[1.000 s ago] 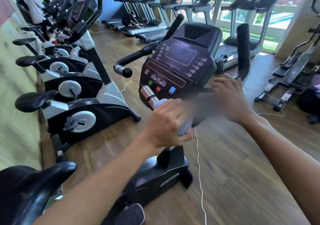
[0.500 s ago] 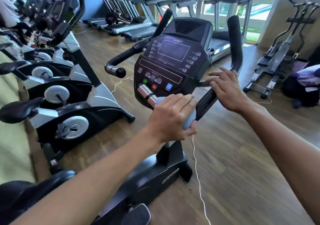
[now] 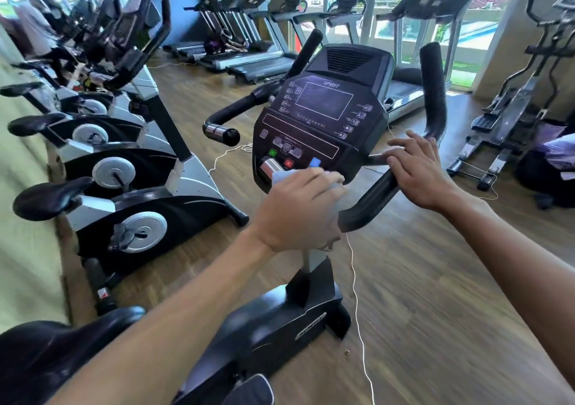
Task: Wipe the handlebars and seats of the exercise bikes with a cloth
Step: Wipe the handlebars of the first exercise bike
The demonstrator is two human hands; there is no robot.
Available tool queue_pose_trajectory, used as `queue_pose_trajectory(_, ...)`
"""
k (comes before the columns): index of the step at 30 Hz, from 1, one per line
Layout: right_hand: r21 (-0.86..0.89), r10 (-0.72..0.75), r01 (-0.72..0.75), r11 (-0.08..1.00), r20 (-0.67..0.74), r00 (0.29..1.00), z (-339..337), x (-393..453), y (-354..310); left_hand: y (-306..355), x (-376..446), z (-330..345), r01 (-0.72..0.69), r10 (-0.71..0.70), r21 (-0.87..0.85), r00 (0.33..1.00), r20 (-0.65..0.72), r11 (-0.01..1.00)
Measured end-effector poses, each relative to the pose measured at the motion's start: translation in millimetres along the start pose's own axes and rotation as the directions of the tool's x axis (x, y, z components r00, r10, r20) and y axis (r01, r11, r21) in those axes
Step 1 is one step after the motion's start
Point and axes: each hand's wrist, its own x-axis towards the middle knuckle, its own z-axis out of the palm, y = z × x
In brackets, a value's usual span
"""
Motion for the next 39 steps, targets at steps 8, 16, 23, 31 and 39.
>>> queue_pose_trajectory(8, 0.047, -0.255, 0.27, 0.962, -0.206, 0.945, 8, -2, -76, -18, 5, 9, 0.508, -0.511, 0.117, 0.859, -0.005, 0.853)
queue_pose_trajectory(16, 0.034, -0.128, 0.135, 0.99, -0.155, 0.98, 31, -10, -86, -58, 10, 18, 0.446, -0.446, 0.067, 0.895, -0.019, 0.892)
queue_pose_trajectory(23, -0.027, -0.108, 0.106, 0.994, -0.065, 0.992, 30, -8, -86, -64, 15, -25, 0.541, -0.578, -0.206, 0.782, -0.234, 0.815)
queue_pose_trajectory(31, -0.039, -0.074, 0.073, 0.997, -0.029, 0.997, 30, -6, -89, -16, -1, -9, 0.728, -0.726, 0.055, 0.686, -0.049, 0.683)
queue_pose_trajectory(39, -0.005, -0.052, 0.052, 0.999, -0.048, 0.997, 30, -10, -91, -30, -9, -14, 0.635, -0.601, -0.097, 0.762, 0.24, 0.766)
